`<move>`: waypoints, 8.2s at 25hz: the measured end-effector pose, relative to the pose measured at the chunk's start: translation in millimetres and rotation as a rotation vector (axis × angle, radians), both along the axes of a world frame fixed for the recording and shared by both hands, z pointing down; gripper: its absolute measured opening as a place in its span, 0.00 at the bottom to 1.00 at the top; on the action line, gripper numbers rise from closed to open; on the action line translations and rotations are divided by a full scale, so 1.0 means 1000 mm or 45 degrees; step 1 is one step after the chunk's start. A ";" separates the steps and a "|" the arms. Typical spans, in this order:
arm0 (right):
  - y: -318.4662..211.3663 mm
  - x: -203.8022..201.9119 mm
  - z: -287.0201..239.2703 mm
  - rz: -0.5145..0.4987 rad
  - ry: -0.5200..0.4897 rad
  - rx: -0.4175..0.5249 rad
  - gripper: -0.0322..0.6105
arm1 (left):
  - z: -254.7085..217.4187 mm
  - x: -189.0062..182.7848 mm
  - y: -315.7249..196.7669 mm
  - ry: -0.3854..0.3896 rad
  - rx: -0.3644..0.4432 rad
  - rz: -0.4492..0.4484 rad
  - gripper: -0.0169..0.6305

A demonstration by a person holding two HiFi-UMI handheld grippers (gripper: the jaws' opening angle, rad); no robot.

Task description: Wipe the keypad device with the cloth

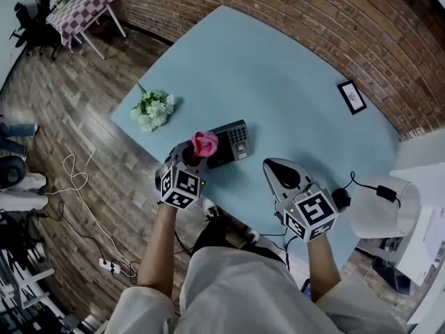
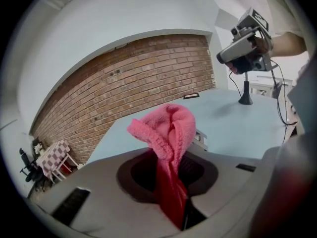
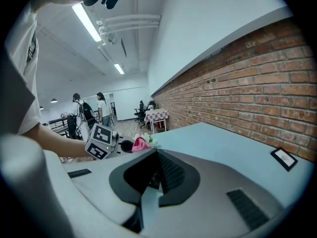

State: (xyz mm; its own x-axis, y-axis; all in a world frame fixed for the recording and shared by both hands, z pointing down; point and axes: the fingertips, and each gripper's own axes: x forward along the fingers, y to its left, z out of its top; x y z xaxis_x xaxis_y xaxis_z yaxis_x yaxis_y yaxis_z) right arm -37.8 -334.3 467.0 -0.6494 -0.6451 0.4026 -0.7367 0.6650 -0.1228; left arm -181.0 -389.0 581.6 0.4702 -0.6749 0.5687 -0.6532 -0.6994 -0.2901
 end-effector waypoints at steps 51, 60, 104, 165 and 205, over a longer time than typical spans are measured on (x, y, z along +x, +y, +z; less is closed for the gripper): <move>0.020 0.036 -0.003 0.073 -0.047 -0.009 0.07 | -0.028 0.036 -0.033 0.220 -0.076 -0.103 0.18; 0.019 0.045 0.004 0.102 -0.041 -0.036 0.07 | -0.003 0.046 -0.025 0.034 -0.025 -0.034 0.19; 0.028 0.056 0.010 0.137 -0.033 -0.051 0.07 | 0.027 0.074 0.030 0.183 -0.081 0.047 0.18; 0.100 0.117 -0.020 0.061 -0.112 0.010 0.07 | 0.002 0.111 0.107 0.314 -0.173 -0.189 0.18; 0.434 0.091 -0.154 -0.199 -0.126 0.391 0.06 | -0.237 0.084 0.534 0.484 0.460 -0.520 0.18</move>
